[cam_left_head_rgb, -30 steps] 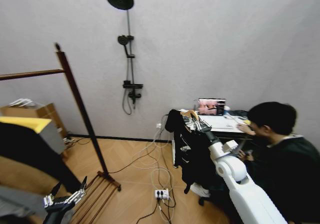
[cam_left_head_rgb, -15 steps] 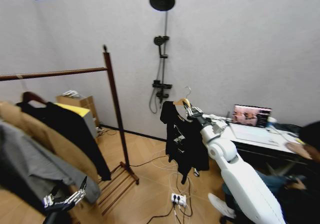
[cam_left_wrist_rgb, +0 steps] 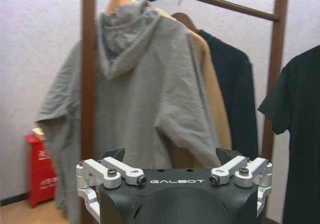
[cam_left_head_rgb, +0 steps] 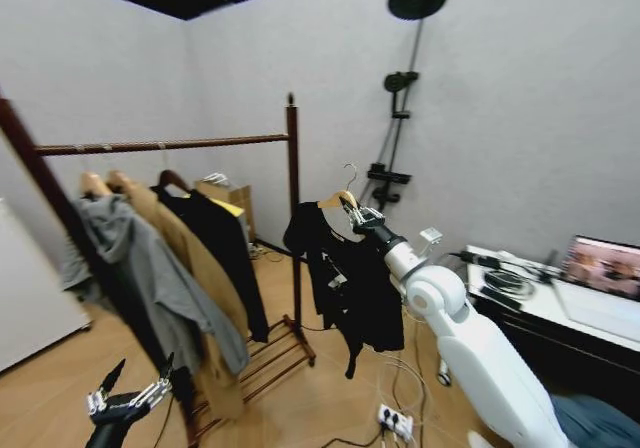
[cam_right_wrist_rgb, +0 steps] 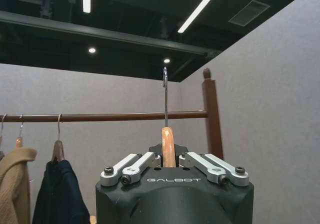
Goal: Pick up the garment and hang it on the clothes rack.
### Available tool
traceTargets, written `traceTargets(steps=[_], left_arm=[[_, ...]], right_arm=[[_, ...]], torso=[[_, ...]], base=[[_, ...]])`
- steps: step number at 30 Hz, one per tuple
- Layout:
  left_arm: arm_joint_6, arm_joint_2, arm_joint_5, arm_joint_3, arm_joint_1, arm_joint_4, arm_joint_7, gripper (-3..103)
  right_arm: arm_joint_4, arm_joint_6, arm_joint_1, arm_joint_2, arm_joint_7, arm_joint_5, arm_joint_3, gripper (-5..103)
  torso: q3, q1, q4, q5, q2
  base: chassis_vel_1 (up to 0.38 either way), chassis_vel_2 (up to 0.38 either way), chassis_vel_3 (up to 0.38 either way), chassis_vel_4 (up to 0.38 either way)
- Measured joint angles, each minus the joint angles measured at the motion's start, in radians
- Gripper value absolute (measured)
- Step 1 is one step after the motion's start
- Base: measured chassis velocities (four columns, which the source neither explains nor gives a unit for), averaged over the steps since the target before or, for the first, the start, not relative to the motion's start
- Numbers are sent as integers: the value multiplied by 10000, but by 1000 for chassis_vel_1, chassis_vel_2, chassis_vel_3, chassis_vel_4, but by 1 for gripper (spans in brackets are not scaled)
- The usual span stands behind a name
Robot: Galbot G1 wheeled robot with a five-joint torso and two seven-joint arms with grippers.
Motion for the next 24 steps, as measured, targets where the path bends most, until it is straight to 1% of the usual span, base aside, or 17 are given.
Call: traceTargets(steps=[3, 4, 5, 7, 8, 10, 13, 16, 18, 20, 21, 23, 24], left_arm=[[0, 0, 0, 0, 1, 0, -1, 100], [0, 0, 0, 0, 0, 0, -1, 100], [0, 0, 0, 0, 0, 0, -1, 100], [0, 0, 0, 1, 0, 0, 0, 100], [0, 0, 0, 1, 0, 0, 0, 100], [0, 0, 0, 0, 0, 1, -3, 100], [1, 0, 0, 0, 0, 0, 0, 100], [0, 0, 0, 0, 0, 0, -1, 100], [0, 0, 0, 0, 0, 0, -1, 100], [1, 0, 0, 0, 0, 0, 0, 100], [1, 0, 0, 0, 0, 0, 0, 100], [1, 0, 0, 0, 0, 0, 0, 100], [1, 0, 0, 0, 0, 0, 0, 100]], right_arm=[[-595, 214, 513, -2, -272, -171, -264, 10], [-1031, 398, 925, -1, -536, -389, -461, 10], [-1031, 398, 925, -1, -536, -389, -461, 10], [-1720, 565, 1707, 3, -970, -882, -779, 10], [-1720, 565, 1707, 3, -970, -882, -779, 10], [-2349, 646, 2442, 33, -1195, -1114, -1116, 10], [-2785, 691, 2823, 126, -1279, -1243, -1303, 10], [-3709, 841, 3530, 512, -1457, -1402, -1753, 10], [-3836, 854, 3624, 580, -1476, -1417, -1822, 10], [-4502, 900, 4204, 1008, -1570, -1531, -2249, 10], [-4502, 900, 4204, 1008, -1570, -1531, -2249, 10], [-4955, 902, 4660, 1304, -1626, -1555, -2567, 10], [-4955, 902, 4660, 1304, -1626, -1555, -2567, 10]], torso=[[0, 0, 0, -3, 0], [0, 0, -1, -1, 0], [0, 0, -1, -1, 0], [1, 1, 2, -5, -1], [1, 1, 2, -5, -1], [-1, 0, 7, -7, 1], [0, 0, 7, -6, 0], [0, 0, -2, -2, 0], [1, 1, -4, -1, 0], [1, 1, -4, -1, 0], [1, 1, -4, -1, 0], [1, 1, -1, -4, -1], [1, 1, -1, -4, -1]], base=[[99, 118, 132, 145], [117, 130, 138, 143], [117, 130, 138, 143], [108, 127, 122, 137], [108, 124, 130, 131], [101, 119, 102, 96], [69, 90, 73, 47], [21, 11, 5, 12], [0, 0, 0, 0], [0, 0, 0, 0], [0, 0, 0, 0], [0, 0, 0, 0], [0, 0, 0, 0]])
